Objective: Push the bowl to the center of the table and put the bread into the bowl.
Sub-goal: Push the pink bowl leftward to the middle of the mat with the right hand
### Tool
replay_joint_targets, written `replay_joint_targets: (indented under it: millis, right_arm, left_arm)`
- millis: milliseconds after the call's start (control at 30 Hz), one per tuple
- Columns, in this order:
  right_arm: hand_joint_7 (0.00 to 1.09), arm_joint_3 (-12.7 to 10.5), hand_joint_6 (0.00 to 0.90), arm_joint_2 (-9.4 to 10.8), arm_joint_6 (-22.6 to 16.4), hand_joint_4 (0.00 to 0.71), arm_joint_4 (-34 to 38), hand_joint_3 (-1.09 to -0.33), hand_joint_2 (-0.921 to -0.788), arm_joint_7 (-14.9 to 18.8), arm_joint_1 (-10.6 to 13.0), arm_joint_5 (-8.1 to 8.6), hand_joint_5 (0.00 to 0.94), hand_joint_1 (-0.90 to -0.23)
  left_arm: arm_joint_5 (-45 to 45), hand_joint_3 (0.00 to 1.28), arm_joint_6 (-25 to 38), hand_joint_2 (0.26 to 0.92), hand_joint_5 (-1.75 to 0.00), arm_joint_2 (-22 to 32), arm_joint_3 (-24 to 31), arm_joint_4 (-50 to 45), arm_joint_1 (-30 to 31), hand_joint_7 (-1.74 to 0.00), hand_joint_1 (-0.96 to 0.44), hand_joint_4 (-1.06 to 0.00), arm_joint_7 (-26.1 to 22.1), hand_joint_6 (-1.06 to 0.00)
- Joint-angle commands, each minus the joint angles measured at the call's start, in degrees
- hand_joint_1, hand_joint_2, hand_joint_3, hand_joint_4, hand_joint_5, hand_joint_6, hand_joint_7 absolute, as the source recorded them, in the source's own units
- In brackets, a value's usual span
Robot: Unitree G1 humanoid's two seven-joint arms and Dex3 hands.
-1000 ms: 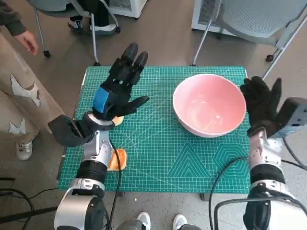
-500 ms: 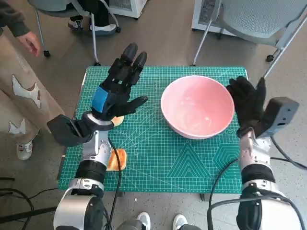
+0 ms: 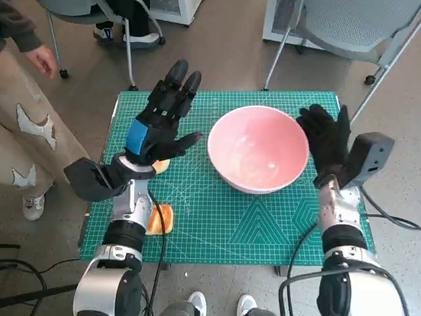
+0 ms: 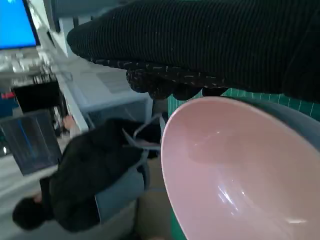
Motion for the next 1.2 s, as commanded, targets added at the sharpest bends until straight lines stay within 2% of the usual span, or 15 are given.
replay_joint_targets:
  millis: [33,633,767,967,1067,1200]
  right_arm:
    - [0.12,0.4,0.298,1.1,0.3,0.216,0.4,-0.72,-0.921,0.5,0.2,-0.27,0.004,-0.62]
    - [0.11,1.9,0.281,3.3,0.1,0.22,0.3,-0.747,-0.921,0.0,-0.4,-0.79,0.004,-0.592]
    - [0.11,2.4,0.273,3.1,-0.1,0.22,0.3,-0.747,-0.921,0.1,-0.4,-0.91,0.003,-0.597]
    - [0.1,2.9,0.263,1.1,-1.0,0.22,-0.2,-0.754,-0.921,0.6,-0.8,-1.01,0.003,-0.606]
    - [0.1,2.9,0.262,0.1,-3.3,0.22,-1.5,-0.757,-0.921,1.1,-1.3,-0.53,0.002,-0.604]
    - [0.11,2.9,0.267,0.4,-9.1,0.224,-4.1,-0.774,-0.921,2.4,-1.2,0.28,0.004,-0.593]
  left_arm:
    - [-0.6,0.25,0.0,0.921,0.0,0.6,0.4,-0.6,0.8,0.0,-0.38,-0.02,-0.5,-0.14]
    - [-0.6,0.25,0.2,0.921,0.0,0.7,0.6,-1.6,1.5,0.0,-0.36,-0.02,-0.4,-0.14]
    - [-0.5,0.25,0.3,0.921,0.0,0.5,0.6,-2.2,1.9,0.0,-0.36,-0.02,-0.2,-0.14]
    - [-0.6,0.24,0.5,0.921,0.0,0.5,0.6,-3.2,2.6,0.0,-0.35,-0.02,-0.2,-0.14]
    - [-0.8,0.24,0.6,0.921,0.0,0.7,0.6,-4.0,3.2,0.0,-0.35,-0.02,-0.2,-0.14]
    - [-1.0,0.24,1.1,0.921,0.0,0.9,0.7,-5.2,3.9,0.0,-0.35,-0.02,-0.2,-0.14]
